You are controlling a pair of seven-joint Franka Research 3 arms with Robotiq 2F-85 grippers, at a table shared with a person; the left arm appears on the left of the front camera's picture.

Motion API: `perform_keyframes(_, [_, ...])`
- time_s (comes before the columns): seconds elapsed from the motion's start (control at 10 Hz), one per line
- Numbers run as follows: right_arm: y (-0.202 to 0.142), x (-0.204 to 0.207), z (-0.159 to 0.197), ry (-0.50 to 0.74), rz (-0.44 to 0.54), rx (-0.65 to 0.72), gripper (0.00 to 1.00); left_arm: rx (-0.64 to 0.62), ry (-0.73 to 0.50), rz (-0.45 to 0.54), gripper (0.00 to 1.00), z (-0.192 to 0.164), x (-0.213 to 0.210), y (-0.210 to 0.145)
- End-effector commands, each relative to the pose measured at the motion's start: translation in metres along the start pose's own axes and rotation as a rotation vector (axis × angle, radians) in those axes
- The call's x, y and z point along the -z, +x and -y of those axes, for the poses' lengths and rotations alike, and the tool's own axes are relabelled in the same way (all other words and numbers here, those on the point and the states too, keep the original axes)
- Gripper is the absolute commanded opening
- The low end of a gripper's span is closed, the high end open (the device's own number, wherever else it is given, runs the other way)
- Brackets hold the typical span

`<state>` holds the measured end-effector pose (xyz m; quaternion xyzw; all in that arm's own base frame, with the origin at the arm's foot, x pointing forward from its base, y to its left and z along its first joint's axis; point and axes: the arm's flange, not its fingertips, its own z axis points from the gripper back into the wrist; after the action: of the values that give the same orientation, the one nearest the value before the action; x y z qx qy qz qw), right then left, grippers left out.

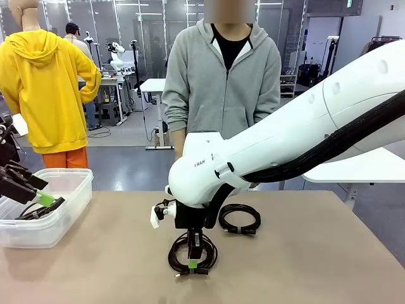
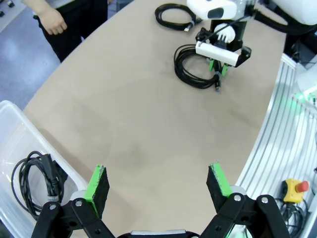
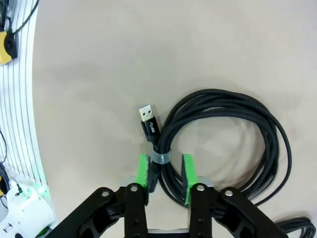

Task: Organize and store the cables.
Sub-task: Place the USB Extension Cable into the Organizing box.

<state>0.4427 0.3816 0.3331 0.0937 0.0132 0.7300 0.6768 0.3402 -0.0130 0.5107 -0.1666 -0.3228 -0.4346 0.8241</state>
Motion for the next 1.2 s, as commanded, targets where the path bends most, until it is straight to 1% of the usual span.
perform_keyframes(0.0, [-0.021, -0.015, -0.02, -0.019, 0.076, 0.018, 0.74, 0.059, -0.005, -0.027, 1.0, 0.003, -0.001, 0.011])
perform_keyframes(0.1, [-0.033, -0.031, -0.027, -0.016, 0.123, 0.039, 0.57, 0.089, -0.016, -0.049, 1.0, 0.004, 0.004, 0.02])
perform_keyframes(0.2, [-0.054, -0.053, -0.034, -0.037, 0.191, 0.054, 1.0, 0.115, -0.03, -0.06, 1.0, 0.006, 0.01, 0.033])
perform_keyframes(0.3, [-0.087, -0.077, -0.041, -0.058, 0.275, 0.087, 0.87, 0.15, -0.048, -0.087, 1.0, 0.011, 0.021, 0.051])
perform_keyframes(0.4, [-0.128, -0.099, -0.049, -0.059, 0.366, 0.111, 1.0, 0.179, -0.068, -0.129, 1.0, 0.015, 0.038, 0.072])
perform_keyframes(0.5, [-0.163, -0.117, -0.059, -0.106, 0.432, 0.14, 1.0, 0.193, -0.084, -0.154, 1.0, 0.02, 0.053, 0.091])
perform_keyframes(0.6, [-0.198, -0.131, -0.071, -0.13, 0.502, 0.156, 1.0, 0.224, -0.094, -0.209, 1.0, 0.03, 0.07, 0.11])
perform_keyframes(0.7, [-0.234, -0.139, -0.084, -0.157, 0.551, 0.178, 1.0, 0.252, -0.1, -0.243, 1.0, 0.041, 0.087, 0.128])
perform_keyframes(0.9, [-0.303, -0.151, -0.114, -0.205, 0.638, 0.198, 1.0, 0.314, -0.158, -0.334, 1.0, 0.064, 0.13, 0.165])
perform_keyframes(1.1, [-0.373, -0.158, -0.14, -0.26, 0.725, 0.216, 1.0, 0.366, -0.217, -0.386, 1.0, 0.091, 0.165, 0.198])
